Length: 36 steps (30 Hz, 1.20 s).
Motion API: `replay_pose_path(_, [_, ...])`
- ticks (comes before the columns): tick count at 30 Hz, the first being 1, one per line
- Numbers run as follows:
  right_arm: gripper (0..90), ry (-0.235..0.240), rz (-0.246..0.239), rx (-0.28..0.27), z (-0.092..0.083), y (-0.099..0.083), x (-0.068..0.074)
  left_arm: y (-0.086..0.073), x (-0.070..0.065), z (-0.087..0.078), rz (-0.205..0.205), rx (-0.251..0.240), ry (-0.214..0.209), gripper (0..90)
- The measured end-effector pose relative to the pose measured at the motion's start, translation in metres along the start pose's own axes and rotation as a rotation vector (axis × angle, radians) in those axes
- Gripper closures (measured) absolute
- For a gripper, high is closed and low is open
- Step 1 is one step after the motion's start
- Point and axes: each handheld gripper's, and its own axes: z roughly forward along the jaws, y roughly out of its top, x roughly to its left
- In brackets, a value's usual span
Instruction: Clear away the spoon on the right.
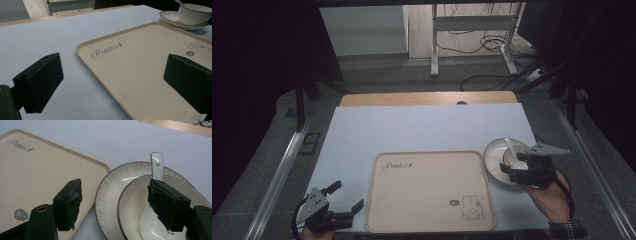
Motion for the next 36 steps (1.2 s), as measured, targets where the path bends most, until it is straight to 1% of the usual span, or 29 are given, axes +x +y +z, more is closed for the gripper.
replay_pose_path(10, [36.4, -0.042, -0.002, 0.031, 0.006, 0.0, -0.016, 0.0, 0.0, 0.0, -0.001, 0.0, 0.0, 2.4])
replay_pose_path(11, [36.4, -0.042, -0.002, 0.031, 0.006, 0.0, -0.016, 0.0, 0.0, 0.0, -0.001, 0.0, 0.0, 2.4])
replay_pose_path(13, [38.9, -0.048, 0.003, 0.036, 0.008, 0.0, -0.02, 0.0, 0.0, 0.0, -0.002, -0.001, 0.001, 2.4])
replay_pose_path(19, [44.1, -0.063, 0.011, 0.046, 0.013, 0.0, -0.026, 0.0, 0.0, 0.0, -0.002, -0.001, 0.0, 2.4])
replay_pose_path(20, [45.2, -0.074, 0.017, 0.049, 0.015, 0.0, -0.028, 0.0, 0.0, 0.0, -0.002, 0.0, 0.0, 2.4])
replay_pose_path(30, [49.3, -0.075, 0.027, 0.077, 0.025, -0.001, -0.036, 0.0, 0.001, 0.0, -0.002, 0.0, 0.001, 2.4])
replay_pose_path(36, [54.2, -0.079, 0.022, 0.09, 0.029, 0.001, -0.04, 0.0, 0.001, 0.0, -0.003, 0.0, 0.001, 2.4])
